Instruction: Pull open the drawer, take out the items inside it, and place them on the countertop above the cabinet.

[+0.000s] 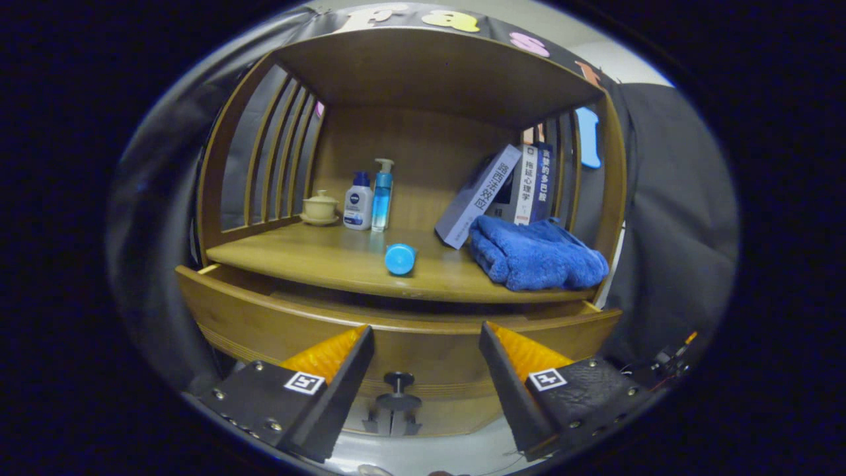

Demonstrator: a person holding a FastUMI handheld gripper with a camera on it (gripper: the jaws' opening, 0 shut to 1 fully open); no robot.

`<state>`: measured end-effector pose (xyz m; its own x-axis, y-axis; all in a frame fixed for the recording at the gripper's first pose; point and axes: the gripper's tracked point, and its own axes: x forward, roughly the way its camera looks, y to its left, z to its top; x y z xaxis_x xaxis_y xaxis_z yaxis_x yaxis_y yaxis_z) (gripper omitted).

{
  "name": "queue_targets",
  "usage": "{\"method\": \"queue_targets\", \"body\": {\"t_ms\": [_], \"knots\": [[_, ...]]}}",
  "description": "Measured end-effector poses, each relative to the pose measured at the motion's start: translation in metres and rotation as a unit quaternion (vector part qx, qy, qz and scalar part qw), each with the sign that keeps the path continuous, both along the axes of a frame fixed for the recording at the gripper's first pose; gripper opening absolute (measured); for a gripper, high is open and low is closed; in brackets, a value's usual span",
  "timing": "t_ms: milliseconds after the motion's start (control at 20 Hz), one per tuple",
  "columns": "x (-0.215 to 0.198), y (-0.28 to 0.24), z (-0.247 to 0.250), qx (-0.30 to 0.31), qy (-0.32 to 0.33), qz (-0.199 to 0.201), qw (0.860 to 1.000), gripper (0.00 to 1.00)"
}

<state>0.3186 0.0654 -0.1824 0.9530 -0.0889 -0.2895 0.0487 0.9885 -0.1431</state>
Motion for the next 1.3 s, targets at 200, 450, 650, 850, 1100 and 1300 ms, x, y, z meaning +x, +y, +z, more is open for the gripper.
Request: {"method": "queue_targets", "body": {"t_ms": [200,450,650,850,1100,1300], "knots": [[0.017,0.000,-0.002,-0.005,-0.002,-0.006,1.000,0.97],[0.032,0.002,-0.005,0.009,-0.001,-0.015,1.000,0.97],[0.034,0.002,-0.005,0.010,-0.009,-0.016,1.000,0.97],[0.036,0.002,-0.005,0.000,-0.024,-0.006,1.000,0.96],[0.037,0.002,-0.001,-0.027,-0.050,0.017,0.998,0.96],[0.033,0.022,-0.006,-0.011,-0.041,0.059,0.997,0.97]]}}
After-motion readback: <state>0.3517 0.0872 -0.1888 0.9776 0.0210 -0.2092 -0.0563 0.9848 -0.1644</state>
